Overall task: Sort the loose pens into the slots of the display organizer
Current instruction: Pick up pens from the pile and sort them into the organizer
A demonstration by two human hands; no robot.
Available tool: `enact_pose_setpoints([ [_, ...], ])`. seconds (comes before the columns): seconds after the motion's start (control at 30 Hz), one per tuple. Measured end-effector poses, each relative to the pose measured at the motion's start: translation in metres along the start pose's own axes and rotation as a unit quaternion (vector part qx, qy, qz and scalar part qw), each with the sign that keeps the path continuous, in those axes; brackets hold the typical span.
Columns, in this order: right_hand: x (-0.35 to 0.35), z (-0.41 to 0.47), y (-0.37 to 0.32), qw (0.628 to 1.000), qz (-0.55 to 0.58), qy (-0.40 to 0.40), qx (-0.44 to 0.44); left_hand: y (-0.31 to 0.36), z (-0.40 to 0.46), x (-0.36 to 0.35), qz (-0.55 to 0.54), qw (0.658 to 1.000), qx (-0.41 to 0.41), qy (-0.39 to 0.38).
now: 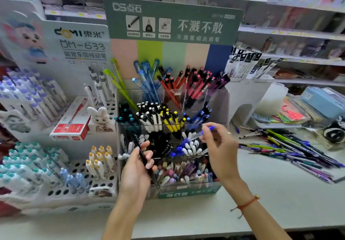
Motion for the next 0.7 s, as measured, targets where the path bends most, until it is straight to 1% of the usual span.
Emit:
enact_pose_setpoints([
  [0.1,-0.042,-0.007,0.011,0.993,-0.060,-0.097,0.027,0.002,-0.003,0.006,0.000,1.000,-0.011,0.018],
  [0.17,-0.066,-0.015,0.017,0.971,-0.158,-0.158,0.083,0.004,-0.006,0.008,0.014,0.999,-0.019,0.024],
  [0.23,-0.082,-0.021,0.015,0.932,-0.275,-0.182,0.151,0.007,-0.010,0.011,0.056,0.997,-0.033,0.029],
  [0.3,-0.090,-0.023,0.012,0.891,-0.368,-0.190,0.185,0.011,-0.014,0.016,0.125,0.990,-0.052,0.038],
  [0.37,-0.094,-0.023,0.013,0.865,-0.412,-0.206,0.199,0.013,-0.017,0.019,0.181,0.981,-0.057,0.046],
  [0.43,-0.093,-0.025,0.021,0.856,-0.421,-0.218,0.205,0.018,-0.019,0.021,0.226,0.969,-0.077,0.069],
  [0.5,-0.093,-0.027,0.027,0.850,-0.426,-0.233,0.206,0.028,-0.023,0.023,0.234,0.958,-0.128,0.104],
  [0.53,-0.093,-0.027,0.028,0.847,-0.430,-0.236,0.207,0.034,-0.026,0.023,0.240,0.949,-0.168,0.120],
  [0.63,-0.093,-0.025,0.029,0.849,-0.428,-0.241,0.193,0.053,-0.039,0.012,0.298,0.891,-0.304,0.160],
  [0.7,-0.092,-0.026,0.030,0.857,-0.417,-0.247,0.175,0.055,-0.041,0.003,0.325,0.861,-0.360,0.151],
])
Point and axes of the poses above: each hand's wrist, its own z-axis towards the middle knuckle, its own x-axis out of the back of the hand, y = z × x, the point moved 8 cm from there along z, towards the middle knuckle, and after that the axes turned 11 degrees about x, right-handed, at the moved point
